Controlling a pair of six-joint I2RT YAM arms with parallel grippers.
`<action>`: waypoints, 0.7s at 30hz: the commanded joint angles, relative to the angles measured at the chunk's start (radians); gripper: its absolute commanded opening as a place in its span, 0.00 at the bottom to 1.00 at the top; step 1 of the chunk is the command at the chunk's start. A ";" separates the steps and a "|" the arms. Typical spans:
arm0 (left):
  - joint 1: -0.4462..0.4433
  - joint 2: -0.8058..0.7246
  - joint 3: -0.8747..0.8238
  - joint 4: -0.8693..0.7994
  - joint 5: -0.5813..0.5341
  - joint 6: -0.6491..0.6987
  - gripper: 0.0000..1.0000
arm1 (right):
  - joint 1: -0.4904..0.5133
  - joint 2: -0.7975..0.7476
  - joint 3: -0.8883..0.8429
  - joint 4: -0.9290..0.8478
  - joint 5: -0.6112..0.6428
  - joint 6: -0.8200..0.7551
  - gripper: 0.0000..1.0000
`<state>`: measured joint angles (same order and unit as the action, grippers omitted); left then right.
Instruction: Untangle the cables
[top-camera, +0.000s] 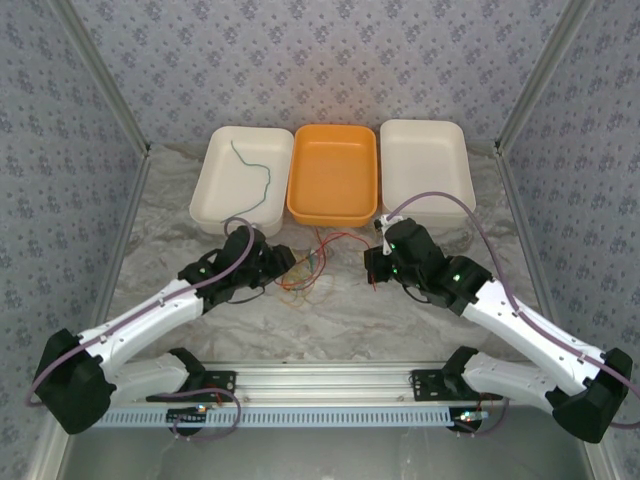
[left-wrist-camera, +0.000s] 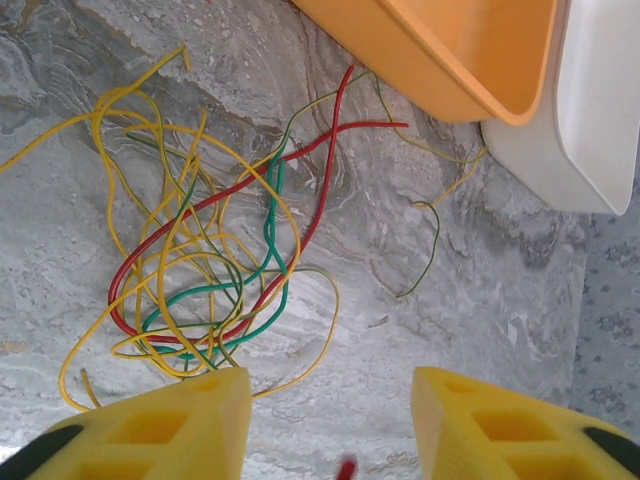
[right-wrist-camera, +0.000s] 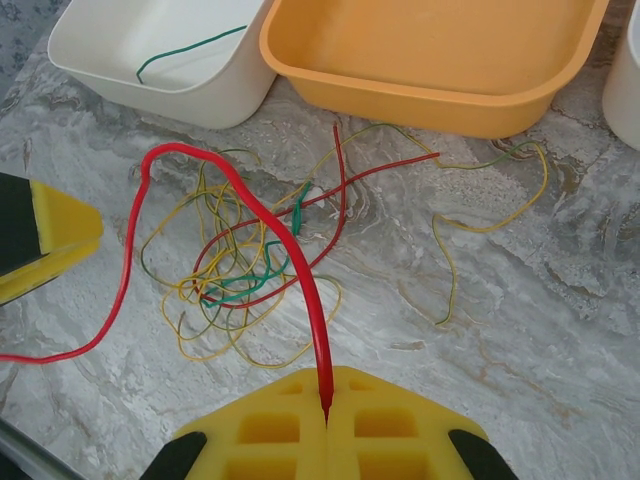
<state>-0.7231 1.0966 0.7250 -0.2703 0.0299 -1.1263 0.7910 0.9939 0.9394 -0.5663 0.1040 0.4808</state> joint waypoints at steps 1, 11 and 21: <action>0.005 -0.005 -0.009 0.015 -0.001 -0.001 0.38 | 0.010 -0.015 0.015 0.006 0.025 -0.011 0.00; 0.018 -0.020 0.001 0.005 -0.013 0.011 0.00 | 0.013 -0.035 0.001 -0.004 0.035 -0.010 0.00; 0.255 -0.063 0.176 -0.098 0.018 0.130 0.00 | 0.087 -0.031 -0.029 -0.068 0.026 -0.054 0.00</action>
<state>-0.5388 1.0523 0.7929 -0.3347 0.0307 -1.0653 0.8406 0.9623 0.9276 -0.5812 0.1188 0.4610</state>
